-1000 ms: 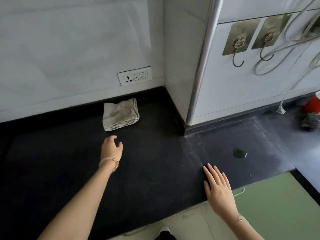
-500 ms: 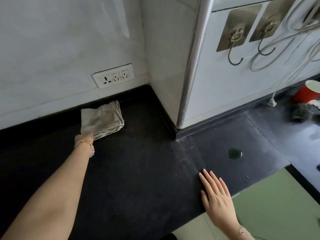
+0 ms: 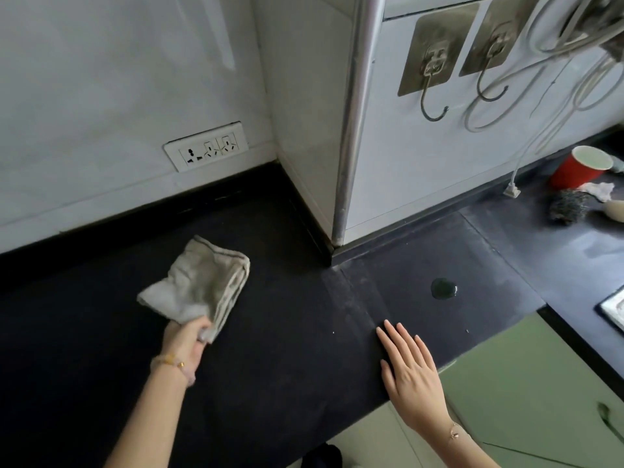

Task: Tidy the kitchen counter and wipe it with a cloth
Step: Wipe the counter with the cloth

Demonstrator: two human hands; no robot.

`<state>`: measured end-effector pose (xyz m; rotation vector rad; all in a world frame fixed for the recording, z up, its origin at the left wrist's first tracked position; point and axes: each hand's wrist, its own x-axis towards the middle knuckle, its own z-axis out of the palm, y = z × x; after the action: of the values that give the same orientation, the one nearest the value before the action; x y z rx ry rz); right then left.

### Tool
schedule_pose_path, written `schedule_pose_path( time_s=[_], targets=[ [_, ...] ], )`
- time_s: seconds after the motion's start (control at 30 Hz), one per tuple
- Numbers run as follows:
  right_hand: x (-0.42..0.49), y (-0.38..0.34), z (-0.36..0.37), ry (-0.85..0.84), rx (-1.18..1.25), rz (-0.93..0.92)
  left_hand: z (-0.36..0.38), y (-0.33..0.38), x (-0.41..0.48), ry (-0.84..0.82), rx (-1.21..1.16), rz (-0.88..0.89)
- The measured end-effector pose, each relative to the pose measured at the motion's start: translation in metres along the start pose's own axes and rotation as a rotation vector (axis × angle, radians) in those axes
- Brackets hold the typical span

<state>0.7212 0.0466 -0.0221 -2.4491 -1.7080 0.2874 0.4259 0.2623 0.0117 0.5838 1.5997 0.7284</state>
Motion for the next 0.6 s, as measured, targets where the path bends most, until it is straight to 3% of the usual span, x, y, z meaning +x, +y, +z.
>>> schedule_pose_path(
  time_s=[0.2, 0.6],
  targets=[
    [-0.001, -0.001, 0.002, -0.006, -0.032, 0.004, -0.016, -0.057, -0.074, -0.228, 0.121, -0.052],
    [-0.002, 0.000, 0.004, 0.004, -0.025, -0.013, 0.006, -0.042, -0.091, -0.165, -0.015, -0.003]
  ],
)
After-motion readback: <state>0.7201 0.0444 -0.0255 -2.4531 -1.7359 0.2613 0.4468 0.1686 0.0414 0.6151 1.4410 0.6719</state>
